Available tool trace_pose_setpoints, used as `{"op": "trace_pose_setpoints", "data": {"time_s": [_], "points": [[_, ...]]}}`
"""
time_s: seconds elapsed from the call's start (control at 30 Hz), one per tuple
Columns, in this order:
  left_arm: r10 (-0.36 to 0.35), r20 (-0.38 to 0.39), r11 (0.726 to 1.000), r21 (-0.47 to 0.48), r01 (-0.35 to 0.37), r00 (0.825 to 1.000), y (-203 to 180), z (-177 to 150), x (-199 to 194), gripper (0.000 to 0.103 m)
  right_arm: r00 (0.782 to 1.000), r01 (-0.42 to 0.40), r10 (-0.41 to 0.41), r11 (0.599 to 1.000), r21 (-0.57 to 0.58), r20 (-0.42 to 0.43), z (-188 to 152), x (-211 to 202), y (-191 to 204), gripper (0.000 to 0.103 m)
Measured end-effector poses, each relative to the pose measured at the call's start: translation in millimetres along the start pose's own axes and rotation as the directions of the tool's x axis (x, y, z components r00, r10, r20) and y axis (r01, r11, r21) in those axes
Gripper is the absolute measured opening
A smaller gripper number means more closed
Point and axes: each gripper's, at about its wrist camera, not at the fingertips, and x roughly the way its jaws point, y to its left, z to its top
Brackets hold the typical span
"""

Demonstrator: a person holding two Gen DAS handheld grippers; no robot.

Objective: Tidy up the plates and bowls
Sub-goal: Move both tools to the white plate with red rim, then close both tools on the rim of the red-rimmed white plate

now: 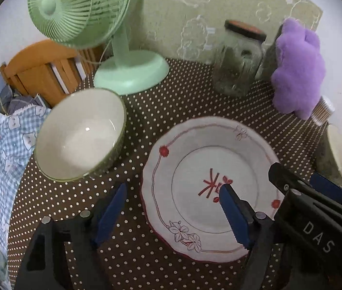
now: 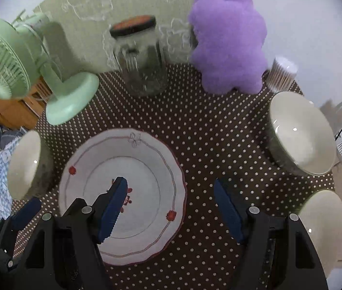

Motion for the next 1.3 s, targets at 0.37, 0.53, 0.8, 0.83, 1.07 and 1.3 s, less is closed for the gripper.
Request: {"op": "trace_pose_setpoints", "data": {"time_s": [0.37,0.53,0.8,0.83,1.07,1.3], "points": [[0.028,-0.064,1.000,0.001,-0.028,0.998,3.0,-4.8,38.8,0.054,0.996,-0.007,0.007,1.000,-0.001,-0.084,-5.1,52.1,4.3,0.057],[0.019,-0.057,1.000,-0.009,-0.020,0.998,6.9,-1.8,45.3,0.052,0.997,0.004,-0.007,1.000,-0.027,-0.082,-5.3,62.3,10.0,0.047],[0.028,-0.057,0.999,0.016,-0.027,0.998,5.7,0.6,45.4,0.052,0.995,0.029,-0.032,0.999,-0.028,-0.090,-4.8,61.9,11.7,0.047],[0.028,-0.063,0.999,0.021,-0.026,0.998,5.4,-0.4,44.5,0.052,0.995,0.031,-0.034,0.999,-0.022,-0.098,-5.5,61.5,11.5,0.047],[0.024,-0.085,0.999,0.044,-0.020,0.996,0.2,-16.5,33.0,0.052,0.991,0.042,-0.043,0.999,-0.008,-0.127,-20.7,50.5,3.8,0.047],[0.028,-0.072,0.992,0.124,-0.018,0.997,-0.9,-30.2,24.7,0.047,0.988,0.038,-0.041,0.999,-0.021,-0.150,-36.2,41.3,2.3,0.047]]}}
